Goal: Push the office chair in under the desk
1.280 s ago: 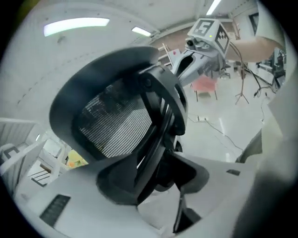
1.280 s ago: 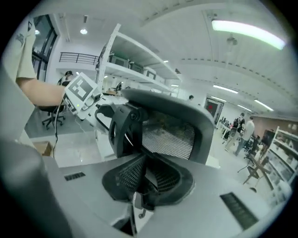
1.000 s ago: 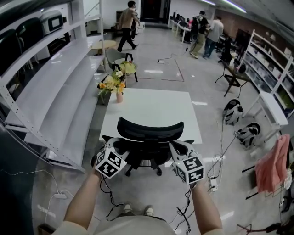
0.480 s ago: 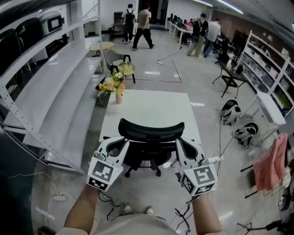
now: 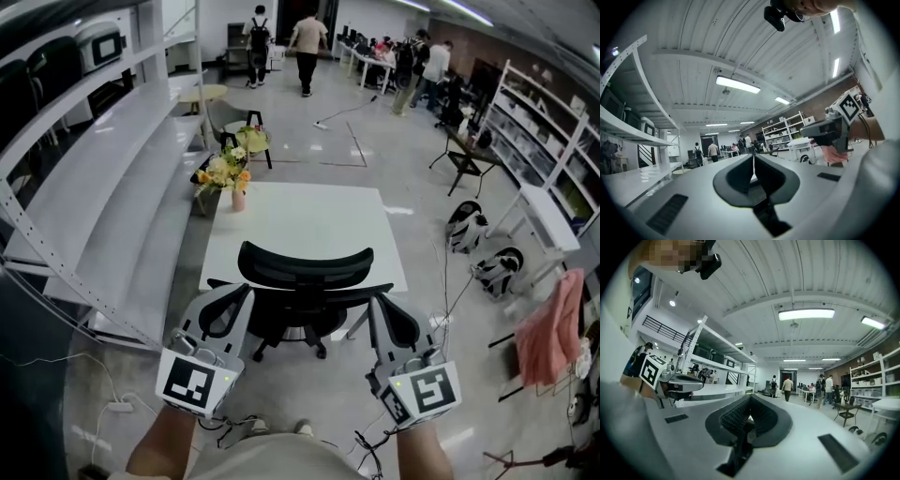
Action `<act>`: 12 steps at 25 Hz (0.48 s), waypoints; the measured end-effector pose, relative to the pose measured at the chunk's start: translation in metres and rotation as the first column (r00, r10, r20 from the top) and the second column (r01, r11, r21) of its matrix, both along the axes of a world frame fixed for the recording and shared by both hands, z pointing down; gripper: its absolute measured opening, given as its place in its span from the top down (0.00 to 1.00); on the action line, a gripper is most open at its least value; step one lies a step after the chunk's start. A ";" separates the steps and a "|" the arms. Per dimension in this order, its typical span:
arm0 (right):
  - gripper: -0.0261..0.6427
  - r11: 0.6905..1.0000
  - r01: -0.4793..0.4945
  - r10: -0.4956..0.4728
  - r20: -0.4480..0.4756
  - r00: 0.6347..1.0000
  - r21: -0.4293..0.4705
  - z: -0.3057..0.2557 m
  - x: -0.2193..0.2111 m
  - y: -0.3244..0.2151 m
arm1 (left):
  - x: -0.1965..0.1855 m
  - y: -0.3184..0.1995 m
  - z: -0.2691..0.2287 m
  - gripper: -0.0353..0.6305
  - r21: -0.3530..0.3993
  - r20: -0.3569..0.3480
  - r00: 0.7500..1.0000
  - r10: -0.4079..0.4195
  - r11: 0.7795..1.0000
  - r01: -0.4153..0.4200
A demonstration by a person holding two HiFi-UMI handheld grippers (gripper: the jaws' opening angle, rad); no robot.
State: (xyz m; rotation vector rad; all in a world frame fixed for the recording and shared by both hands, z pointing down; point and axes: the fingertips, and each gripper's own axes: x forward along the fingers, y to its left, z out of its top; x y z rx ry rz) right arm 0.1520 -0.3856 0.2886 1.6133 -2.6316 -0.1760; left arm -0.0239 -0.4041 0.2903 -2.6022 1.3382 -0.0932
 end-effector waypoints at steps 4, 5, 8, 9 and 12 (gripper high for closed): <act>0.95 1.000 0.007 -0.007 -0.010 1.000 0.028 -0.008 -0.006 0.016 | -0.004 0.007 -0.001 0.93 0.027 0.019 0.999 -0.033 0.999 0.032; 0.95 0.999 0.008 -0.008 -0.010 1.000 0.032 -0.010 -0.007 0.019 | -0.003 0.010 0.000 0.93 0.030 0.022 0.999 -0.033 0.999 0.032; 0.95 0.999 0.018 -0.018 0.000 1.000 0.037 -0.010 -0.011 0.027 | 0.000 0.017 0.005 0.93 0.025 0.029 0.999 -0.022 0.999 0.021; 0.95 0.999 0.021 -0.021 -0.001 1.000 0.035 -0.008 -0.013 0.028 | 0.000 0.018 0.008 0.93 0.018 0.027 0.999 -0.022 1.000 0.022; 0.95 0.999 0.033 -0.033 -0.015 0.999 0.021 0.003 -0.017 0.030 | -0.002 0.019 0.020 0.93 -0.004 0.028 0.999 -0.034 0.999 0.034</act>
